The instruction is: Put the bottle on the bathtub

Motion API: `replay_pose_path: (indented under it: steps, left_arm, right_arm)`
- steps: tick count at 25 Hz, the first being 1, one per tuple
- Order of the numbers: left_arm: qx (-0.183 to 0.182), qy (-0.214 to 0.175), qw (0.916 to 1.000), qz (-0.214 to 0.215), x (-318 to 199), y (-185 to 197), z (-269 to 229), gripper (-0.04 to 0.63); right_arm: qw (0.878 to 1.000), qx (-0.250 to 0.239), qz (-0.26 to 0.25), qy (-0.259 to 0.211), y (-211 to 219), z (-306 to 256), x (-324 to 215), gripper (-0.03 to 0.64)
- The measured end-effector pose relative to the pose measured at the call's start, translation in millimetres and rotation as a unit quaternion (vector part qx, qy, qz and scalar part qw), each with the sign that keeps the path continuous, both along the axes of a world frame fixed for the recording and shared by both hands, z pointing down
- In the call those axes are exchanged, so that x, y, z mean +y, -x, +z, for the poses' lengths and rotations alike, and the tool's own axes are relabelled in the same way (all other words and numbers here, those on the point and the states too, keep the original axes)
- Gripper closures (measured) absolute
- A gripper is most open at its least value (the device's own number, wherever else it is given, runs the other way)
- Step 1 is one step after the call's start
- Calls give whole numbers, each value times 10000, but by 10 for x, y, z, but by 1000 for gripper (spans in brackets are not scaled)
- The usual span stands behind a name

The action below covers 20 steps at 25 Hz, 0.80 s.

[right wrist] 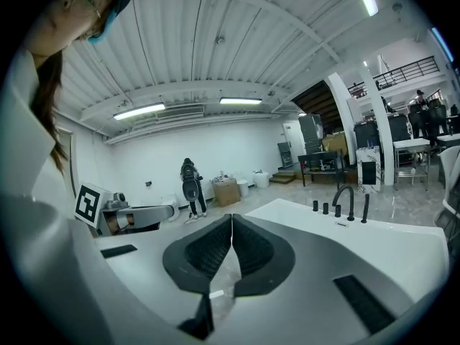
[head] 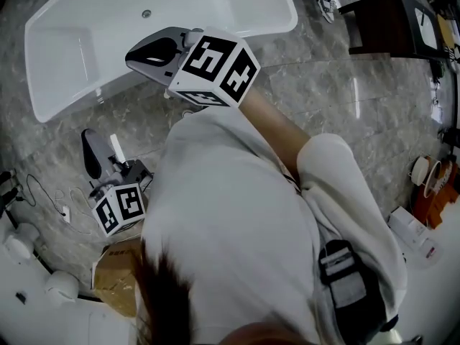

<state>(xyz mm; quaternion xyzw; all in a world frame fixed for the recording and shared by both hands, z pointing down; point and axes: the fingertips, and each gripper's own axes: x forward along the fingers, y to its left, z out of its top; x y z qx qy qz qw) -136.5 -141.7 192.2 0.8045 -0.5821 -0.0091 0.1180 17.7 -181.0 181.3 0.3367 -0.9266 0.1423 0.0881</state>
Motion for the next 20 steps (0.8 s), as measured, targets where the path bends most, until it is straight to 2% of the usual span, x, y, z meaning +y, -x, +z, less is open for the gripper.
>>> replay_pose_path:
  steps: [20]
  left_arm:
    - [44, -89, 9999, -104, -118, 210, -28, 581]
  right_arm:
    - [10000, -7, 71, -51, 61, -14, -106, 603]
